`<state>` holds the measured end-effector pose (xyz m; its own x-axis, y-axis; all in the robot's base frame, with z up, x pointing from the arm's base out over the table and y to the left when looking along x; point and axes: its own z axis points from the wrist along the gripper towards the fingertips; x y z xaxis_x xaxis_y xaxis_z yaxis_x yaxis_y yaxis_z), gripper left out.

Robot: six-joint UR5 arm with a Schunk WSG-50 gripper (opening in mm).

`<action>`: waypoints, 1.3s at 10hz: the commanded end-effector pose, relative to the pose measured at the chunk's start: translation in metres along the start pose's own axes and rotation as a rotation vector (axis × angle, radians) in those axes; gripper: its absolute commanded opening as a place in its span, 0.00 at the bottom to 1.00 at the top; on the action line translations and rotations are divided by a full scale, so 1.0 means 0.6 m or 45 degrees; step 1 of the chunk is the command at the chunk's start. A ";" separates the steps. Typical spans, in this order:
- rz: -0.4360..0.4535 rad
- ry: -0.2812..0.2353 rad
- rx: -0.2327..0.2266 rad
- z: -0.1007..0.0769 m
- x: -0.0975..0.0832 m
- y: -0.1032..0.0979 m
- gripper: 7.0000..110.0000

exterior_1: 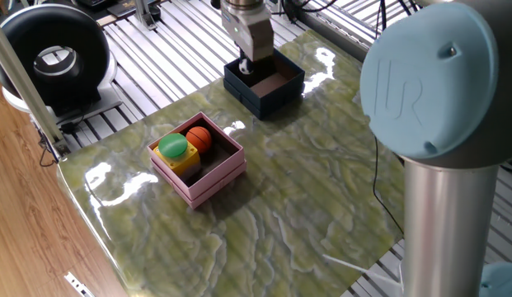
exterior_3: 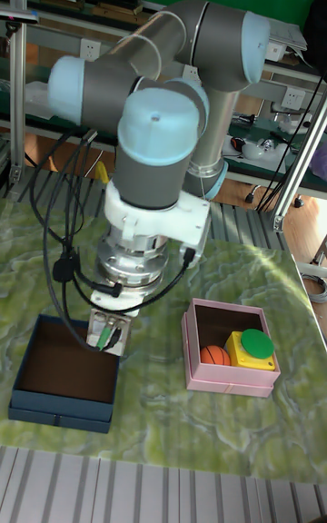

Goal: Move an object from one box to another

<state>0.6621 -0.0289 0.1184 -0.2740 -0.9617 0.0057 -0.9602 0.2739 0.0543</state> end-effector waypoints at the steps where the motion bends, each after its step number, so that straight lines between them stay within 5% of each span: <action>1: 0.276 -0.092 -0.107 -0.033 -0.065 0.056 0.00; 5: 0.496 -0.085 -0.096 -0.044 -0.131 0.094 0.00; 9: 0.820 -0.164 -0.161 -0.019 -0.215 0.121 0.00; 11: 1.000 -0.149 -0.209 0.000 -0.244 0.142 0.00; 13: 1.078 -0.053 -0.275 0.018 -0.242 0.168 0.00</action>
<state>0.6184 0.1209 0.1214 -0.8435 -0.5369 0.0173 -0.5222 0.8270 0.2086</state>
